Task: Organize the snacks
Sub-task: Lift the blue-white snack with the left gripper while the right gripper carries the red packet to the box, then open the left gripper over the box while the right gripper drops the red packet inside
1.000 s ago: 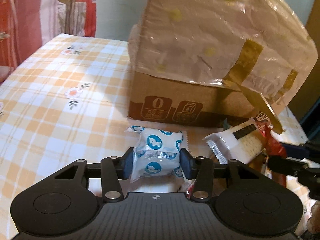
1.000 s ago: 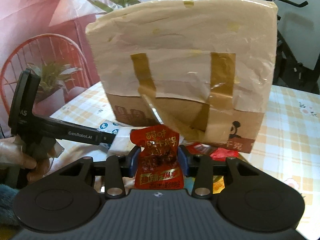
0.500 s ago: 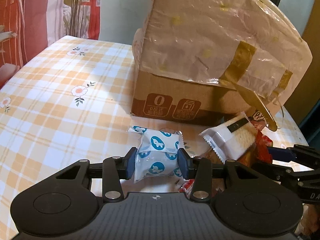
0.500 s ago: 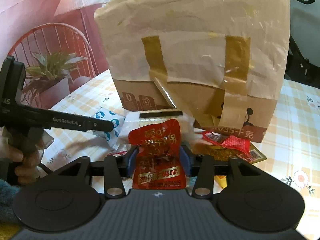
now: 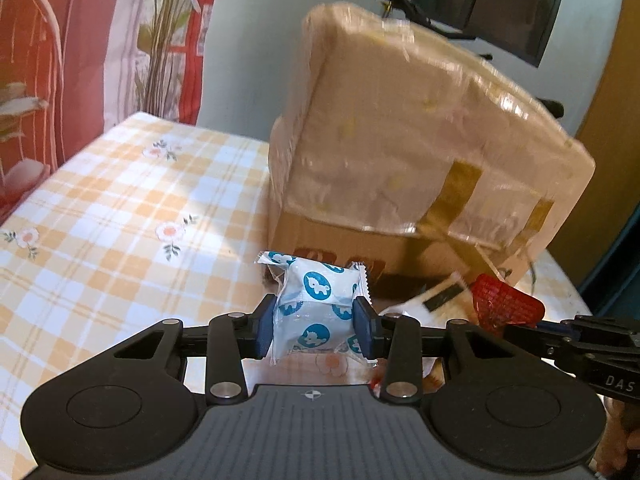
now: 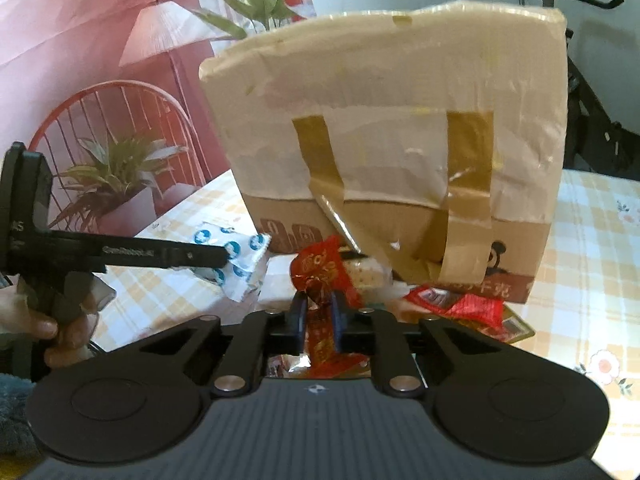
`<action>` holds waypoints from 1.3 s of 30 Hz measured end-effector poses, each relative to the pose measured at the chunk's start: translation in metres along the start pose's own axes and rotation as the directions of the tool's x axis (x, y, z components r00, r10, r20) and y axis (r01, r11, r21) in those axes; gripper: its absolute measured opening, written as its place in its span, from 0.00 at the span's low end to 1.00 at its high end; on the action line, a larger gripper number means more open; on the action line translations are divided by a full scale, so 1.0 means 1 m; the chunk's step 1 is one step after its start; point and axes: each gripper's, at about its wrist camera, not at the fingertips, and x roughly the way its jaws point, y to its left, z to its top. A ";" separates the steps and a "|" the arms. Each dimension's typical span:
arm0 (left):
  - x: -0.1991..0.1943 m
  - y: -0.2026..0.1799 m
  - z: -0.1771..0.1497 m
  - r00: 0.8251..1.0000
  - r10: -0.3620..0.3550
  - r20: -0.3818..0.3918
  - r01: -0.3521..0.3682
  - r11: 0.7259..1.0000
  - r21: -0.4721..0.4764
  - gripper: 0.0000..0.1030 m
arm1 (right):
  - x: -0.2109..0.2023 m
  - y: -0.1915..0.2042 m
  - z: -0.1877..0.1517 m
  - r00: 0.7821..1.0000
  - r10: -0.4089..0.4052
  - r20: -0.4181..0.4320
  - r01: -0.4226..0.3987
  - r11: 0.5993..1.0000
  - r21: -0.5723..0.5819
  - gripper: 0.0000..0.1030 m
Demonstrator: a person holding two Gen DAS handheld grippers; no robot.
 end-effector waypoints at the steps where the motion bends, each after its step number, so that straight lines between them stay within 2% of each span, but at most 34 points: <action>1: -0.003 0.000 0.002 1.000 -0.002 0.008 0.002 1.000 -0.001 0.41 | -0.002 0.000 0.001 1.000 0.001 0.006 -0.001 1.000 0.000 0.12; 7: -0.025 -0.007 0.016 0.997 -0.020 0.075 0.018 0.999 0.032 0.41 | -0.019 0.008 0.013 0.998 0.036 0.059 -0.034 0.999 -0.024 0.11; 12: -0.050 -0.016 0.033 0.985 -0.055 0.162 0.046 0.997 0.061 0.41 | -0.039 0.014 0.031 0.989 0.067 0.131 -0.061 0.997 -0.051 0.11; 18: -0.074 -0.040 0.067 0.957 -0.100 0.271 0.067 0.989 0.129 0.41 | -0.065 0.013 0.073 0.964 0.072 0.257 -0.053 0.995 -0.082 0.11; 22: -0.069 -0.060 0.099 0.935 -0.151 0.321 0.095 0.978 0.183 0.41 | -0.074 0.007 0.108 0.944 0.064 0.322 -0.033 0.994 -0.101 0.11; 26: -0.050 -0.082 0.132 0.915 -0.196 0.353 0.118 0.966 0.229 0.41 | -0.065 -0.004 0.139 0.938 0.023 0.345 0.021 0.992 -0.124 0.11; 30: -0.023 -0.095 0.154 0.920 -0.209 0.330 0.139 0.965 0.223 0.41 | -0.044 -0.016 0.154 0.941 -0.039 0.337 0.086 0.988 -0.126 0.11; 34: 0.011 -0.105 0.162 0.940 -0.178 0.290 0.113 0.967 0.227 0.41 | -0.028 -0.034 0.158 0.940 -0.098 0.326 0.130 0.988 -0.078 0.11; 39: 0.043 -0.110 0.160 0.963 -0.154 0.220 0.098 0.965 0.243 0.42 | -0.009 -0.048 0.156 0.950 -0.167 0.262 0.187 0.981 -0.054 0.11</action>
